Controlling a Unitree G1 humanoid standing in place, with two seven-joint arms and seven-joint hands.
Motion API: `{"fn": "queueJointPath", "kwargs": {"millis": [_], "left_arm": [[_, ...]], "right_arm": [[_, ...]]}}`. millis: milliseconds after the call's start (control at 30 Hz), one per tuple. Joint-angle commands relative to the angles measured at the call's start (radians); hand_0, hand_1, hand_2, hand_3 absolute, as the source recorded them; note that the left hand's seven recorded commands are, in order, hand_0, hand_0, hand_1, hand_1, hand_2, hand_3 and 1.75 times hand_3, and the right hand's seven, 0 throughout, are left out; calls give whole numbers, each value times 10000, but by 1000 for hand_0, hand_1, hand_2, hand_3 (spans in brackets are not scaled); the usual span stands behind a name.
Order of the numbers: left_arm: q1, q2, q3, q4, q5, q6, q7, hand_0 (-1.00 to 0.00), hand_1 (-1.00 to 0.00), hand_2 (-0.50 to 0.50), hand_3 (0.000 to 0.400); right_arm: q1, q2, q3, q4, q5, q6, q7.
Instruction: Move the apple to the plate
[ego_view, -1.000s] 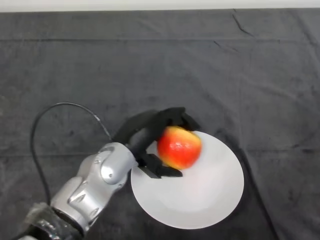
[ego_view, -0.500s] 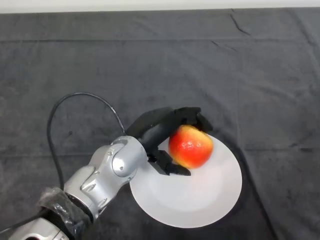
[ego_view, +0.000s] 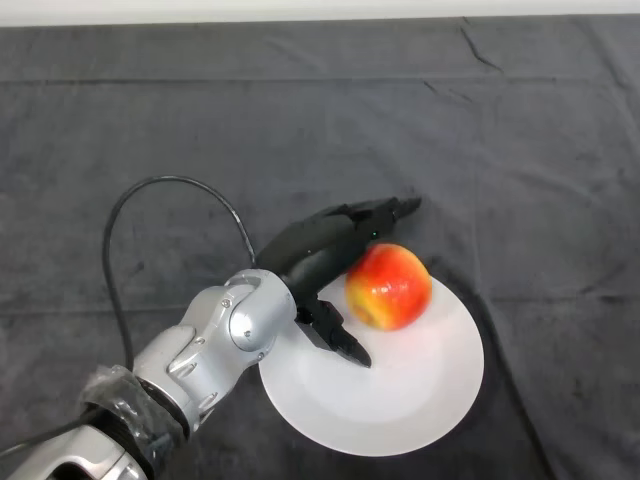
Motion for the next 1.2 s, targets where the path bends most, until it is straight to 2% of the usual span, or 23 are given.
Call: {"fn": "queueJointPath", "kwargs": {"millis": [33,200,667,967,1200], "left_arm": [[-623,474,126,-38,51,37,9,0,0,0,0],[-507,868,665,-356,-139,-11,117,0,0,0,0],[369,2149,2865,-777,-931,-444,1055,0,0,0,0],[869,2801,4735,-489,-1822,-812,1843,0,0,0,0],[1425,3382,6447,-431,-2765,-1094,2324,0,0,0,0]], "right_arm": [[-460,-257,33,-160,301,19,-22],[-460,-256,33,-159,300,18,-21],[-452,-247,38,-177,295,13,-23],[-446,-240,42,-192,293,12,-27],[-443,-236,44,-202,292,12,-31]]}}
